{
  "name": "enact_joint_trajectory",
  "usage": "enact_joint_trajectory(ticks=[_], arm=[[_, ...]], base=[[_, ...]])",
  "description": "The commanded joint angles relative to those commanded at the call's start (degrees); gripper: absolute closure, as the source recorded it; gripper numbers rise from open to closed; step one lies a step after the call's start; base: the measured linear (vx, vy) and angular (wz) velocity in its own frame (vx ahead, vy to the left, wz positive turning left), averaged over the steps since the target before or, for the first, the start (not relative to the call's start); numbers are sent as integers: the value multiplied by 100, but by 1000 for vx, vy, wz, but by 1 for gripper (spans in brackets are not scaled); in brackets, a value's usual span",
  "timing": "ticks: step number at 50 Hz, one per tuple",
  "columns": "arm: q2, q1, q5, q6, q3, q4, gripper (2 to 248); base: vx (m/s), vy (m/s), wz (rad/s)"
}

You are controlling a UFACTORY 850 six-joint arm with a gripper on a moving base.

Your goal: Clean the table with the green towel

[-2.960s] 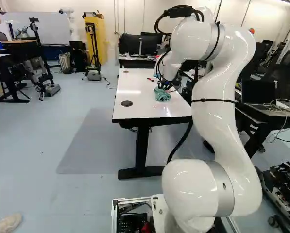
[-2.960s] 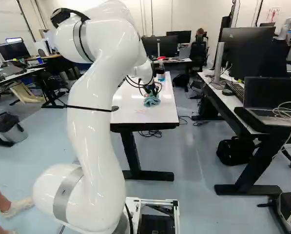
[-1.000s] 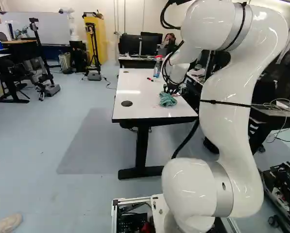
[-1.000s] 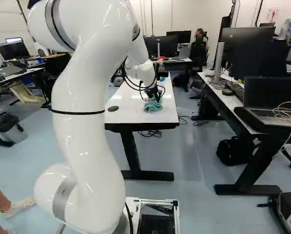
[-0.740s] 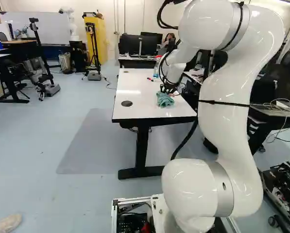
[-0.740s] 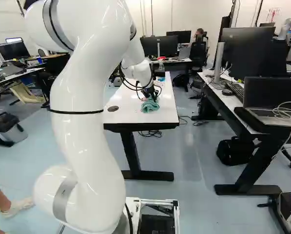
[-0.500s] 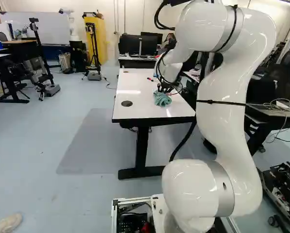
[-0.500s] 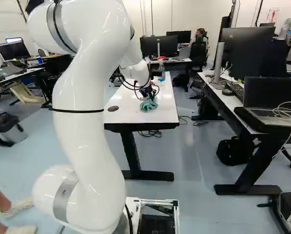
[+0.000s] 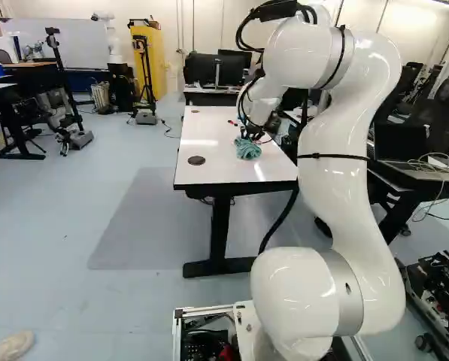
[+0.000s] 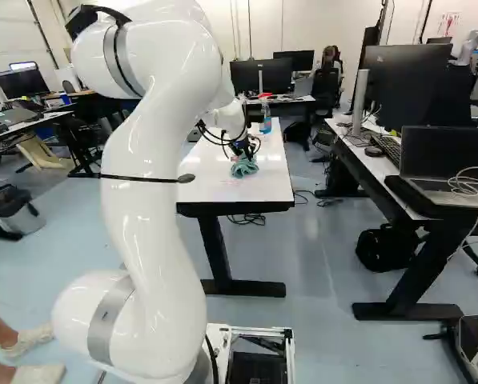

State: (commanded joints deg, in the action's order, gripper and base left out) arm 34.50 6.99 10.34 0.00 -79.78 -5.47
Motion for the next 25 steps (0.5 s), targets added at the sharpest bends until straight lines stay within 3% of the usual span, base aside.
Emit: enact_joint_trajectory(ticks=[25], arm=[[436, 156, 0, 0, -611, 0, 203]], base=[[0, 0, 0]])
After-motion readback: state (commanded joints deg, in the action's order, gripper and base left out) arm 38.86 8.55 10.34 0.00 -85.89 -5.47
